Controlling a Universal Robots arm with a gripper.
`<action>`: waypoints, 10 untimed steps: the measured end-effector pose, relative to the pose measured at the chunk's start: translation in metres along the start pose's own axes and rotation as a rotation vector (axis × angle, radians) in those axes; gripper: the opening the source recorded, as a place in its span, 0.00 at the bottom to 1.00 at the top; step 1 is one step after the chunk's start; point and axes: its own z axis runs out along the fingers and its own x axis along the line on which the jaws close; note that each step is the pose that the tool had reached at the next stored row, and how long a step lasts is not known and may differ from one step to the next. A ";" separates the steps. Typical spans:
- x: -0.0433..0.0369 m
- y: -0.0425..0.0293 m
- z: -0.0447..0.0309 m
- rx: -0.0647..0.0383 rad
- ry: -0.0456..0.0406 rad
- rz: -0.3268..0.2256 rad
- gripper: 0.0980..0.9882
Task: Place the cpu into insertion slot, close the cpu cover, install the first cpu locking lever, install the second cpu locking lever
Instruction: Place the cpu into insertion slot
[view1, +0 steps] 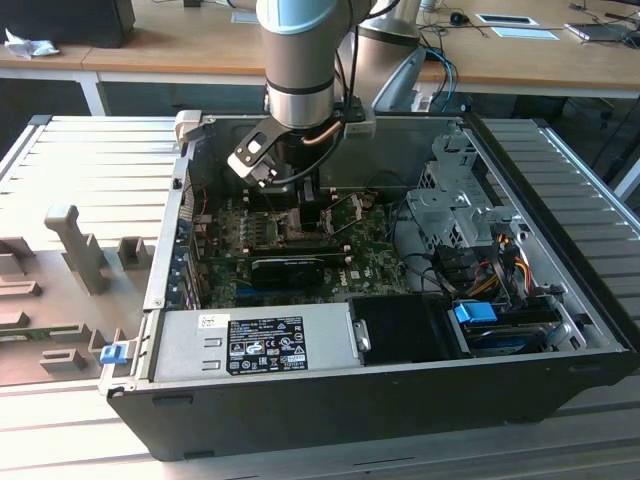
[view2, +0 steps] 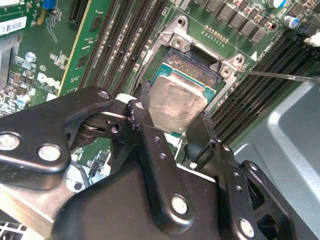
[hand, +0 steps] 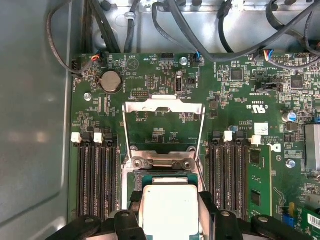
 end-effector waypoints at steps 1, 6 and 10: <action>-0.0001 -0.0002 0.0018 0.000 -0.0001 0.002 0.48; 0.0043 -0.0037 0.0120 -0.001 -0.0010 0.011 0.48; 0.0054 -0.0043 0.0202 -0.001 -0.0037 0.015 0.48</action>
